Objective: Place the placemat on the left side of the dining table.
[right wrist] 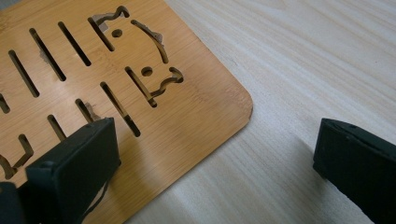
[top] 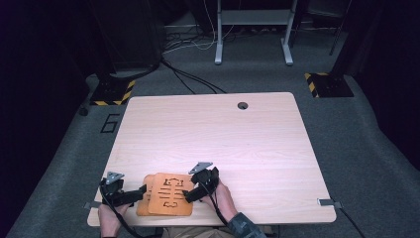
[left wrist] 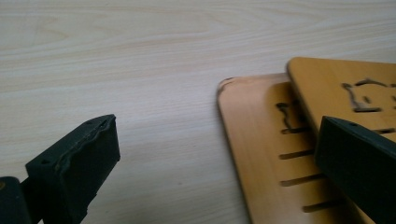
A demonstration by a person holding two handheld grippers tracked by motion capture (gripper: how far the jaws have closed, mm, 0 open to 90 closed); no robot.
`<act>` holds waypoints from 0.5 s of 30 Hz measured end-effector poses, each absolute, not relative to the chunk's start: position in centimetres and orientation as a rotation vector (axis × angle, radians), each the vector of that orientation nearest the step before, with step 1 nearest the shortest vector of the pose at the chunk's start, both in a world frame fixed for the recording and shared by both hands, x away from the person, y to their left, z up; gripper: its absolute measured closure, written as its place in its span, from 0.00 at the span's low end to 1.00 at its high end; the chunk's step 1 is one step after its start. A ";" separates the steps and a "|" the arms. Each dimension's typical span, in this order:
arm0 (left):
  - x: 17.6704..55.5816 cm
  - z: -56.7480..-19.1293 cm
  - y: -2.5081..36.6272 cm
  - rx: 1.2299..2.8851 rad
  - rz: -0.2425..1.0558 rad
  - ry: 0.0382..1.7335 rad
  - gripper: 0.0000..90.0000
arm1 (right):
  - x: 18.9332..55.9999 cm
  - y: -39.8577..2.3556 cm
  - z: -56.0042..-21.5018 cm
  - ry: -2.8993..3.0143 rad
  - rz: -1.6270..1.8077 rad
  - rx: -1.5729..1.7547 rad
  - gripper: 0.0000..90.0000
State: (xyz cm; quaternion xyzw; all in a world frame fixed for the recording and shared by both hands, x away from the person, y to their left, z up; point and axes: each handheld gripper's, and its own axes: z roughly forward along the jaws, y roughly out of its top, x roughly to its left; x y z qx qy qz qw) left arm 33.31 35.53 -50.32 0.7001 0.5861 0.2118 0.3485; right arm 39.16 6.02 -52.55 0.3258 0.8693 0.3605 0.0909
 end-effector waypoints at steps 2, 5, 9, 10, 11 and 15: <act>33.2 -50.0 35.0 1.811 0.510 1.500 0.00 | 39.2 6.0 -52.6 2.583 1.072 0.969 0.00; 33.1 -49.8 34.1 1.827 0.461 1.458 0.00 | 39.2 6.0 -52.6 2.581 1.072 0.969 0.00; 33.1 -49.8 32.7 1.845 0.397 1.419 0.00 | 39.2 6.0 -52.6 2.580 1.073 0.970 0.00; 33.1 -49.8 32.7 1.845 0.397 1.419 0.00 | 39.2 6.0 -52.6 2.580 1.072 0.969 0.00; 33.3 -50.1 32.1 1.860 0.374 1.406 0.00 | 39.2 6.0 -52.6 2.579 1.072 0.971 0.00; 33.6 -50.5 31.0 1.875 0.335 1.391 0.00 | 39.2 6.0 -52.6 2.578 1.073 0.967 0.00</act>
